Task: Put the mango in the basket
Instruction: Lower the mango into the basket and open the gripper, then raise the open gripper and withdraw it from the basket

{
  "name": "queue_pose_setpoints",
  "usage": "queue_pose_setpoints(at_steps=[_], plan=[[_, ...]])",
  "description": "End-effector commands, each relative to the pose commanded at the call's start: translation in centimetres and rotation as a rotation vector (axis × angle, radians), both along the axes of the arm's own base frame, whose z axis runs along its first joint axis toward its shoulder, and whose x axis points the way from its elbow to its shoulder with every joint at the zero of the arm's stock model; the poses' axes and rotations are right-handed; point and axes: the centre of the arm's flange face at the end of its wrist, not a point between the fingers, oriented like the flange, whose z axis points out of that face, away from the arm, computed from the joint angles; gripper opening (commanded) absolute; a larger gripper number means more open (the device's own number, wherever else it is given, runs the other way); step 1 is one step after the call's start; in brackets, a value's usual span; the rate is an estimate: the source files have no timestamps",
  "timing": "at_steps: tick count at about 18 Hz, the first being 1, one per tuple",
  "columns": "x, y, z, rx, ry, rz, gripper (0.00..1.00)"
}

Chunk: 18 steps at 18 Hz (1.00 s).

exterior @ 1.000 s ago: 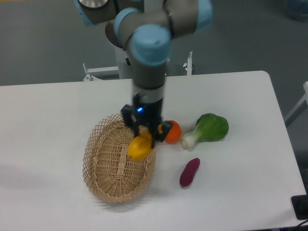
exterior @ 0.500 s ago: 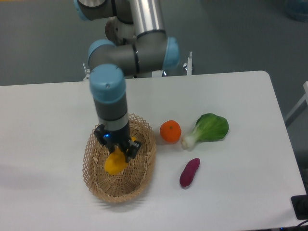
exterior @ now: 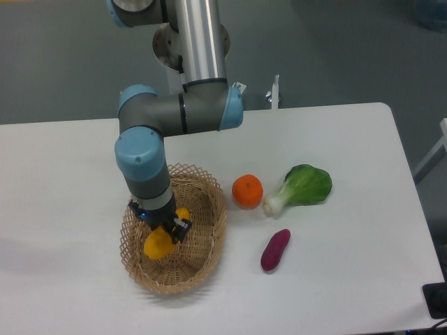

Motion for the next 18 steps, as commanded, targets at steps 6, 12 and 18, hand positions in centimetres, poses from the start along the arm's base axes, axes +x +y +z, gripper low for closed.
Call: queue_pose_setpoints(at_steps=[6, 12, 18], plan=[[0.0, 0.0, 0.1, 0.003, 0.002, 0.000, 1.00], [-2.3, 0.7, 4.4, 0.065, 0.046, 0.018, 1.00], [-12.2, -4.2, 14.5, 0.115, 0.158, -0.035, 1.00]])
